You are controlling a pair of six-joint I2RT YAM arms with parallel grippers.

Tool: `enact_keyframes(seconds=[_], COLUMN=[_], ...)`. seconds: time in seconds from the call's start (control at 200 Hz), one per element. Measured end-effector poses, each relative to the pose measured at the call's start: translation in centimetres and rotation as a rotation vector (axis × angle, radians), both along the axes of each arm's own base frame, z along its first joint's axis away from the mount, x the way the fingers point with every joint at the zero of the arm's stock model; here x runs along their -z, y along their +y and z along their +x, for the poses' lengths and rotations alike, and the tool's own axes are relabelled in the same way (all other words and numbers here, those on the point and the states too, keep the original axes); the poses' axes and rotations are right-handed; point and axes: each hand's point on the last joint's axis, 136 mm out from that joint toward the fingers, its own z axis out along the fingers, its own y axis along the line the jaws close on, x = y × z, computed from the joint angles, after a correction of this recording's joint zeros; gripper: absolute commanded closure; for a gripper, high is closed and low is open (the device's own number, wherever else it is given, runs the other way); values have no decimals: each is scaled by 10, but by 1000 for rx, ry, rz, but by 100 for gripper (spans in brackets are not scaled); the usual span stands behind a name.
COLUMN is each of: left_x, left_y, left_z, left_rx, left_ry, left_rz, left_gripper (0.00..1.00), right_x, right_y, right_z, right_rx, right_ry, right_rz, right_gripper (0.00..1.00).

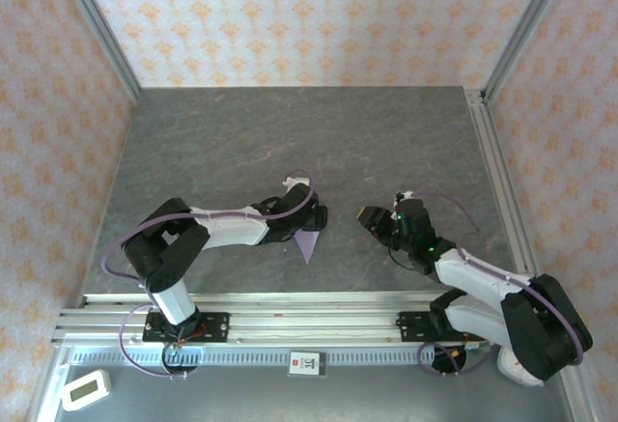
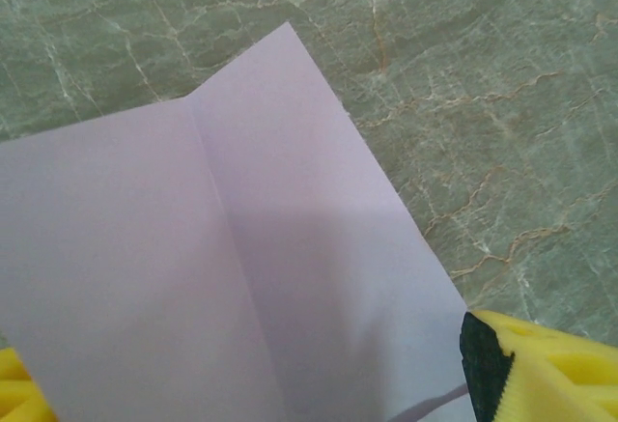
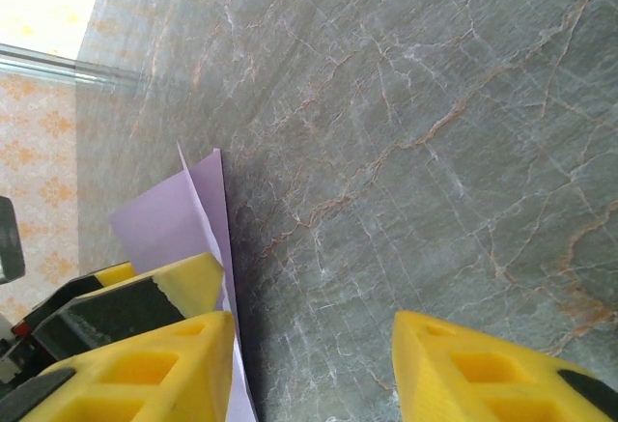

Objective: Fold a paper plane with a square sheet of paper (pick it up from the middle)
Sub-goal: Rotate the paper plane at the bottom-center of the table.

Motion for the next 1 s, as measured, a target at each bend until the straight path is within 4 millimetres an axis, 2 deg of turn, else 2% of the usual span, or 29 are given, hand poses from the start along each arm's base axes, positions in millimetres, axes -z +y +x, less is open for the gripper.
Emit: enact_keyframes(seconds=[0.13,0.225,0.295,0.38,0.546,0.651,0.766,0.831,0.871,1.001], left_x=[1,-2,-12,-37,-109,-143,-163,-171,-174,-178], left_y=[0,-1,-5,-12,-19,-15,1,16,28,83], left_z=[0,1,5,12,25,25,22,21,22,29], left_rx=[0,2,9,21,24,7,-34,-78,-114,-273], left_ry=[0,-2,-14,-54,-183,-244,-285,-306,-317,-344], left_rz=[0,1,-3,-24,-104,-144,-134,-100,-70,54], left_gripper=[17,15,12,10,8,7,1,0,0,0], right_x=[0,-1,-7,-20,-53,-59,-57,-56,-56,-67], right_y=[0,0,2,4,7,8,3,-4,-10,-42], right_z=[0,0,3,9,23,25,22,23,24,41], right_rx=[-2,-9,-15,-18,-13,-15,-4,16,40,163], right_ry=[-1,-5,-12,-41,-113,-128,-119,-122,-121,-144], right_rz=[-2,-13,-17,-25,-18,-18,-41,-69,-92,-211], right_gripper=[50,42,33,26,26,26,21,7,0,0])
